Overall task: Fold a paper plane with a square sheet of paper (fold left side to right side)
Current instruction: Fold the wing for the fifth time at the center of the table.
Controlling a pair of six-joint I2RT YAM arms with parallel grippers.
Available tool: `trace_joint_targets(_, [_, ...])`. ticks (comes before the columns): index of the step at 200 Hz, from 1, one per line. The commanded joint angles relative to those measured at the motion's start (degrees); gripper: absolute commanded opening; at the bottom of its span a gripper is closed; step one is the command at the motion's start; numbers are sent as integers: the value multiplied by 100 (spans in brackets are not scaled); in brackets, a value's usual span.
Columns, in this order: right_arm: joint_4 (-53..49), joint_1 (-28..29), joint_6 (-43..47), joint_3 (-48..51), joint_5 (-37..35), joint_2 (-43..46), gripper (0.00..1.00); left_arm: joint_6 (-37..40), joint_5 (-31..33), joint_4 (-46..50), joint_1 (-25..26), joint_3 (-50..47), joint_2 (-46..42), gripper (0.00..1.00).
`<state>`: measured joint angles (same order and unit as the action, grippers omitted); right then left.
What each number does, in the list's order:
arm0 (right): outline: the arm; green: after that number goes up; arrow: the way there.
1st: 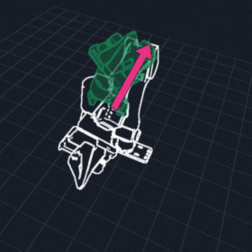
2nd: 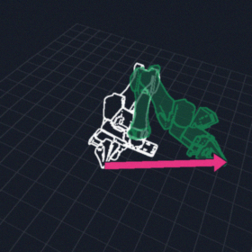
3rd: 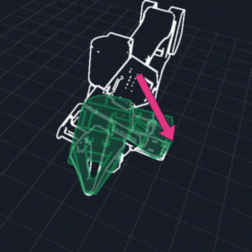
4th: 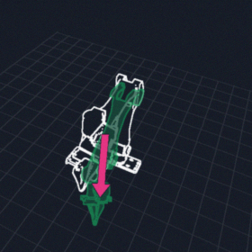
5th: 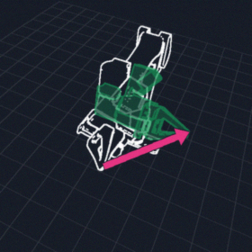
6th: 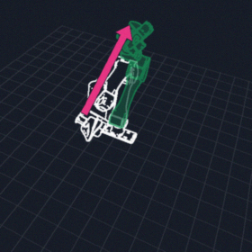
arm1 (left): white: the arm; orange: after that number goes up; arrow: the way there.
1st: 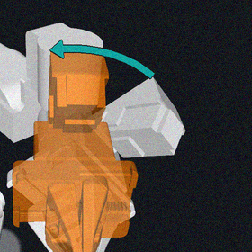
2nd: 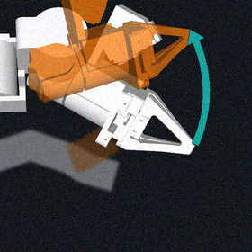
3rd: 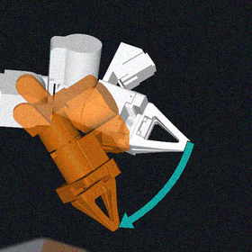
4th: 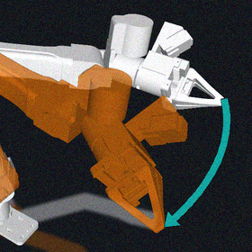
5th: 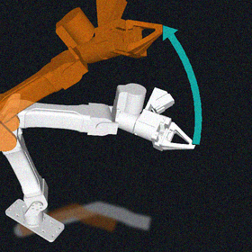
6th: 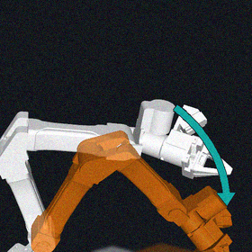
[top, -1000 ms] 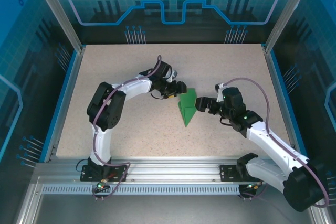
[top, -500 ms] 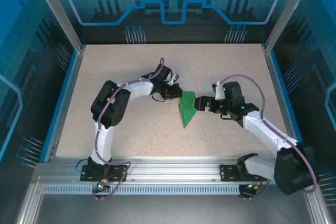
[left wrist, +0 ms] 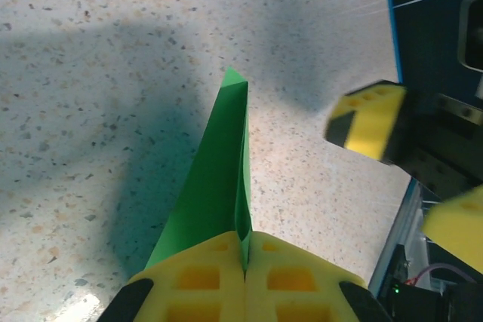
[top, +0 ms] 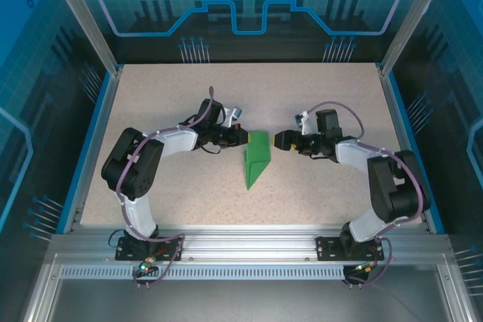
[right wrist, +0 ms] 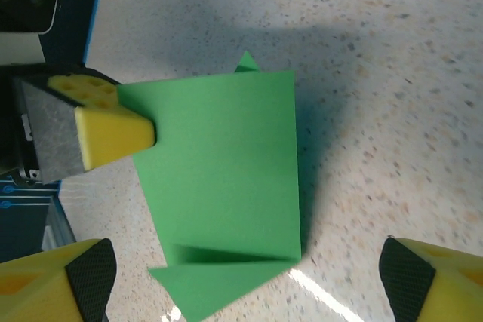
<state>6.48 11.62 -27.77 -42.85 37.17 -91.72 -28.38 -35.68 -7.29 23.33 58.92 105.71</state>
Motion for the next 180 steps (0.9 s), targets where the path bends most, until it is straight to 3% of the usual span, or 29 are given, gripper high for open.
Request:
trace_joint_targets(1, [856, -59, 44, -112, 563, -373, 90, 93, -445, -618, -38, -277, -203, 1])
trace_joint_targets(32, [1743, -52, -109, -61, 923, -929, 86, 93, -600, -819, -59, -384, -217, 0])
trace_joint_targets(88, [2079, 95, -209, -206, 1408, -1501, 75, 82, -701, -869, -68, -351, -157, 0])
trace_joint_targets(180, [1318, 52, 170, -309, 1479, -1198, 46, 142, -644, -718, -66, -293, -77, 0])
